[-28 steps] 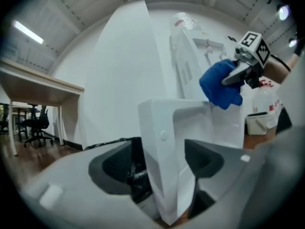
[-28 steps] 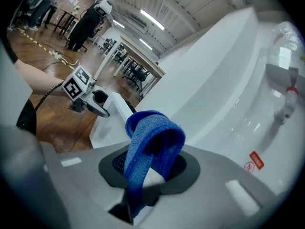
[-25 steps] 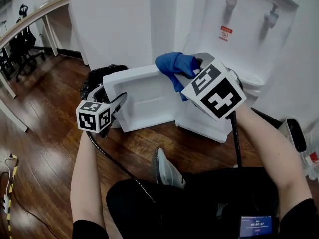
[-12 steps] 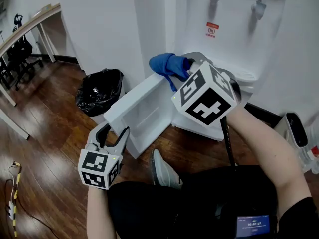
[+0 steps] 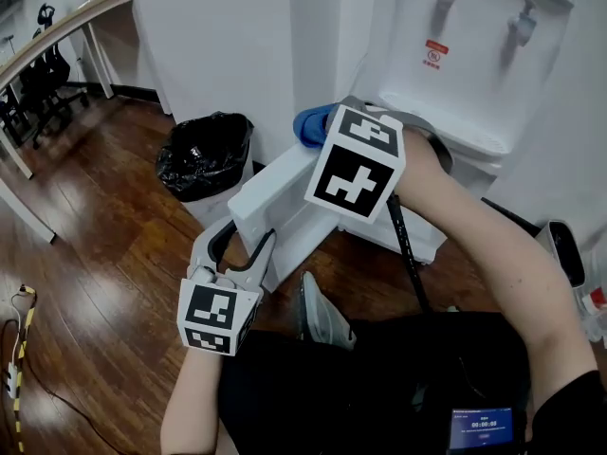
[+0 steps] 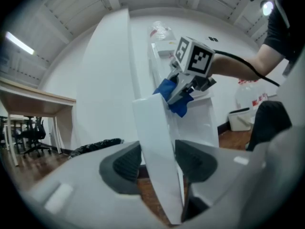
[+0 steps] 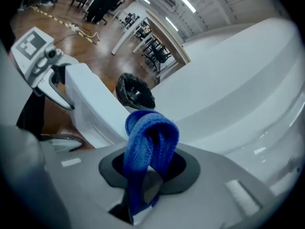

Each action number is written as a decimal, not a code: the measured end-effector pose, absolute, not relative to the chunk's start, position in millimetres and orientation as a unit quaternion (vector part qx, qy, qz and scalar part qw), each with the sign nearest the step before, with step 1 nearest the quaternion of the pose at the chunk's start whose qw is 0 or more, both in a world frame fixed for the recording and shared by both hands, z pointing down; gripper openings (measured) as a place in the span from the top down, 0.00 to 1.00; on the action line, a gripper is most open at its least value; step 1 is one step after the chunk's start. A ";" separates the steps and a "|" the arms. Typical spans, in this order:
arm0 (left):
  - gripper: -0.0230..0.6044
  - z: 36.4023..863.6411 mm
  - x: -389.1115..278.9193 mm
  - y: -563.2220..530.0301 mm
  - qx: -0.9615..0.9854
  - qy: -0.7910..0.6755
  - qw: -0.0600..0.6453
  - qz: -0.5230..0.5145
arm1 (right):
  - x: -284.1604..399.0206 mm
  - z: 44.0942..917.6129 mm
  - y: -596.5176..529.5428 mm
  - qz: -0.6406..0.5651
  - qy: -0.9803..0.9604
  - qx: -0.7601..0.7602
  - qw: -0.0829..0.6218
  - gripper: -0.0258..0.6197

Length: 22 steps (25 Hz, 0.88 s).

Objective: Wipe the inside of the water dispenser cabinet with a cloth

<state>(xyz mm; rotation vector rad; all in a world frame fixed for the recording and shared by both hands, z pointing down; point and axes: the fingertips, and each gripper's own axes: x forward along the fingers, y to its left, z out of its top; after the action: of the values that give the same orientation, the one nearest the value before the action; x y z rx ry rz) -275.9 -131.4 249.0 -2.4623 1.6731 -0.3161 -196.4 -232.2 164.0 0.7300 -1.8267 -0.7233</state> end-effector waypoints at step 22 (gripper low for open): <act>0.60 245.9 -285.3 -131.6 -0.816 0.566 0.081 -0.086 | -156.2 169.3 -205.4 -0.029 -0.941 0.334 0.046 0.81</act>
<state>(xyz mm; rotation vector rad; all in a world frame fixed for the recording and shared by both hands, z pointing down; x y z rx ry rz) -285.3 -131.6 245.9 -2.4403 1.6916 -0.2564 -156.2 -205.4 169.3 1.0190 -2.8729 -0.0887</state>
